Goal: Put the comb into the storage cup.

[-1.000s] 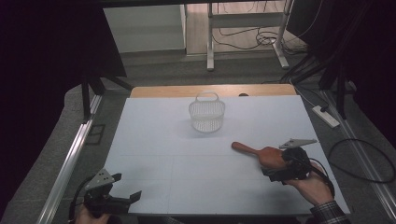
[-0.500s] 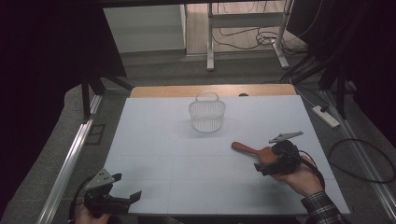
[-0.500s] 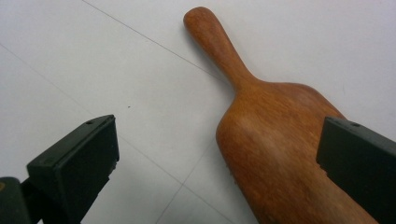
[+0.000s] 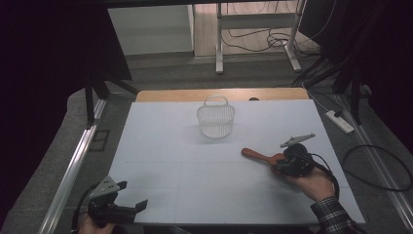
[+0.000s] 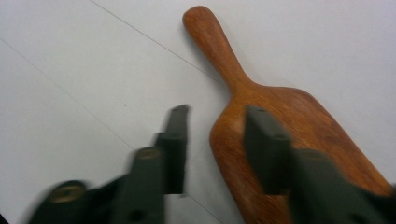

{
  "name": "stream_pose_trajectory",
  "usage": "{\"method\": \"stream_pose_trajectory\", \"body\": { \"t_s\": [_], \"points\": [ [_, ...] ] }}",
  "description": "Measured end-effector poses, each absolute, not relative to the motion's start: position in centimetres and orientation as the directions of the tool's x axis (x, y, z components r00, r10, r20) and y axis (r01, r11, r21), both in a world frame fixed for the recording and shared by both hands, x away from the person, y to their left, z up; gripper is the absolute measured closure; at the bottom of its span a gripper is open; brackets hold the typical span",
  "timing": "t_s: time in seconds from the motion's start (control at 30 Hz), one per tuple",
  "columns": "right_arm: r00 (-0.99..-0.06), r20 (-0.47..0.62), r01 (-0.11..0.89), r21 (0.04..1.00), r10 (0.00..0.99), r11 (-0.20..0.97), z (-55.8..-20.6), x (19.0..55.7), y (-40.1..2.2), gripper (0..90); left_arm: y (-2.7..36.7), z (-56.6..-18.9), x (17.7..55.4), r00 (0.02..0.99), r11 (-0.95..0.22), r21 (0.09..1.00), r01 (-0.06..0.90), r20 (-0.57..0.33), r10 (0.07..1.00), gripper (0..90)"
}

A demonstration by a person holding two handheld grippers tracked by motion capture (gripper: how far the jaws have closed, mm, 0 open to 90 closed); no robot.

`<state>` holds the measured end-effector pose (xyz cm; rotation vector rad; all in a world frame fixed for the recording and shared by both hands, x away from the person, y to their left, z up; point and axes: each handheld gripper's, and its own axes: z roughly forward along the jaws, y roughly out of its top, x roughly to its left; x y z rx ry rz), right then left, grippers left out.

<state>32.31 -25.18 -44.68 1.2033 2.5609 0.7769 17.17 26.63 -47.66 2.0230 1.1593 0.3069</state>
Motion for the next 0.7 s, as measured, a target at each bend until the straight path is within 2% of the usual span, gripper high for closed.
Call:
{"method": "stream_pose_trajectory", "body": {
  "t_s": [0.03, 0.07, 0.13, 0.7],
  "points": [
    [-0.649, 0.037, 0.651, 0.545, 0.76, 0.529, -44.6, 32.3, -25.2, 81.1, 26.6, -47.7, 17.2, 0.556, -0.288, 0.721, 0.63, -0.16, 0.816, 0.8],
    [-0.649, 0.037, 0.651, 0.545, 0.76, 0.529, -44.6, 32.3, -25.2, 81.1, 26.6, -47.7, 17.2, 0.556, -0.288, 0.721, 0.63, -0.159, 0.816, 0.8],
    [-0.657, 0.032, 0.64, 0.553, 0.754, 0.534, -44.4, 32.3, -25.3, 89.7, 26.6, -47.7, 17.2, 0.556, -0.29, 0.721, 0.63, -0.159, 0.816, 0.9],
    [-0.681, 0.044, 0.655, 0.483, 0.731, 0.581, -46.7, 31.5, -26.0, 89.8, 26.7, -47.7, 17.2, 0.555, -0.283, 0.724, 0.63, -0.164, 0.815, 1.0]
  ]
}}
